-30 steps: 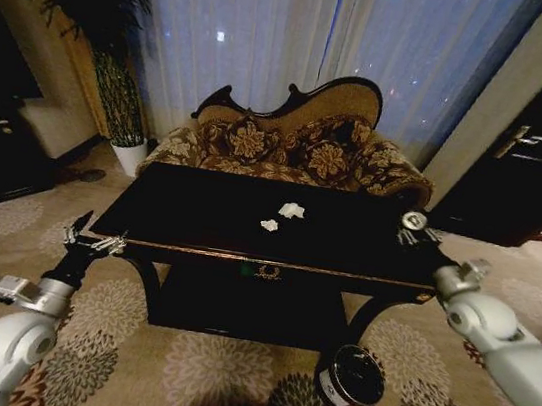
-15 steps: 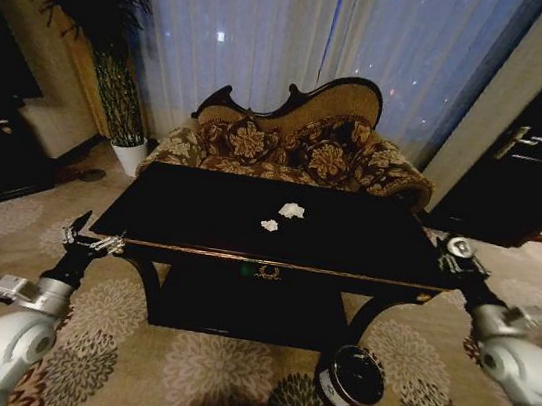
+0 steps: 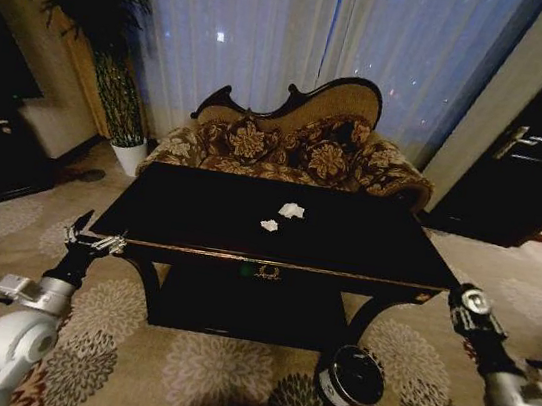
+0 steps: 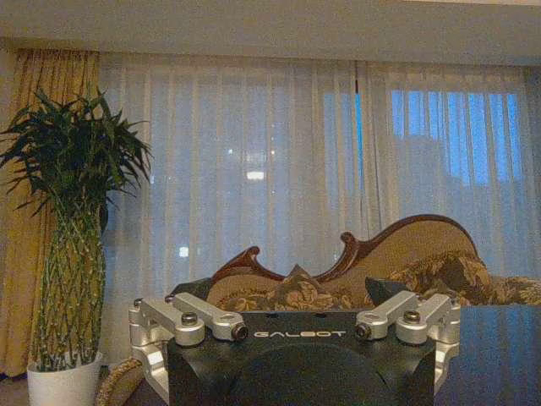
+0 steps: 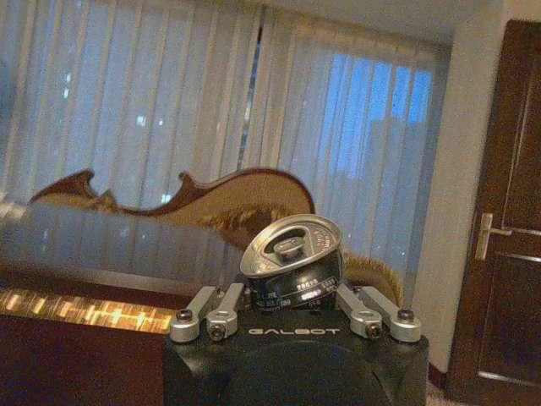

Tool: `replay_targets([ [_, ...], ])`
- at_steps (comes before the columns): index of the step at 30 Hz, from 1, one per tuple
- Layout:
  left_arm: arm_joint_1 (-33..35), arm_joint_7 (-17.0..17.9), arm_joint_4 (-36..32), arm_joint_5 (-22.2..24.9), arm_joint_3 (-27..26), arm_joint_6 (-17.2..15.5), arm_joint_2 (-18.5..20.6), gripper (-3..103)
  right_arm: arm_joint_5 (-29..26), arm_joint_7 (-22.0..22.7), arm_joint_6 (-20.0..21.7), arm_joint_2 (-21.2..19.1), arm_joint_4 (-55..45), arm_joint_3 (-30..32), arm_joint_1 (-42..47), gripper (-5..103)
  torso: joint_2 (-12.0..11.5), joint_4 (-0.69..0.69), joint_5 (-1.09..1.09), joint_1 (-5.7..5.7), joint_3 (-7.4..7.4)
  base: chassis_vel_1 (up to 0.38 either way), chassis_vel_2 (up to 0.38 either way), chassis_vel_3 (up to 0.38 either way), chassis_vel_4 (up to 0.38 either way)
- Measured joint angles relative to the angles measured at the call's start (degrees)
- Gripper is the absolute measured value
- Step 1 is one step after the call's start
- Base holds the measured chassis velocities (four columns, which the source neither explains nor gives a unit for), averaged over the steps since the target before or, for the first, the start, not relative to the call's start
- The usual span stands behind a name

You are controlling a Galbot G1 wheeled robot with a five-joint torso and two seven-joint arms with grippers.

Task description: Move to the front of the table and place the trash on the table into the trash bin.

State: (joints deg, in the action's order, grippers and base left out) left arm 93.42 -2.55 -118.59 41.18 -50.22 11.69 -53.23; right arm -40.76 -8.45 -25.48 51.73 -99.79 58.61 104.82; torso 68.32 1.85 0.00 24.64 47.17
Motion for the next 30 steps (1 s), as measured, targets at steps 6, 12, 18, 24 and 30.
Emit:
replay_targets([
  [6,0.06,0.00,0.00,-0.11,0.10,-0.01,-0.19,100,3.82,-0.26,-1.12,2.16,4.36,-5.54,-1.61,31,0.00,0.00,-0.01,0.00,0.00,0.000,0.000,0.000,0.000],
  [12,0.48,0.00,-0.26,-0.53,0.15,-0.04,-0.23,100,8.31,0.65,-1.65,3.73,12.63,-12.85,-7.56,31,-0.01,-0.01,0.02,0.00,0.00,0.000,0.000,0.000,0.000],
  [18,0.81,0.05,-0.48,-0.62,0.07,-0.14,-0.02,100,10.87,1.28,-3.64,4.70,22.48,-18.81,-14.39,31,-0.01,-0.01,0.00,0.01,0.01,0.000,0.000,0.000,0.000],
  [24,1.05,0.19,-0.67,-0.49,-0.34,-0.35,0.86,100,13.34,1.37,-5.11,5.33,32.95,-23.40,-20.53,31,0.00,-0.01,0.00,0.00,0.01,0.000,0.000,0.000,0.000],
  [30,0.97,0.37,-0.83,-0.37,-0.40,-0.55,1.14,100,14.39,1.82,-5.35,5.98,38.26,-25.83,-23.51,31,-0.01,-0.01,0.00,0.01,0.01,0.000,0.000,0.000,0.000],
])
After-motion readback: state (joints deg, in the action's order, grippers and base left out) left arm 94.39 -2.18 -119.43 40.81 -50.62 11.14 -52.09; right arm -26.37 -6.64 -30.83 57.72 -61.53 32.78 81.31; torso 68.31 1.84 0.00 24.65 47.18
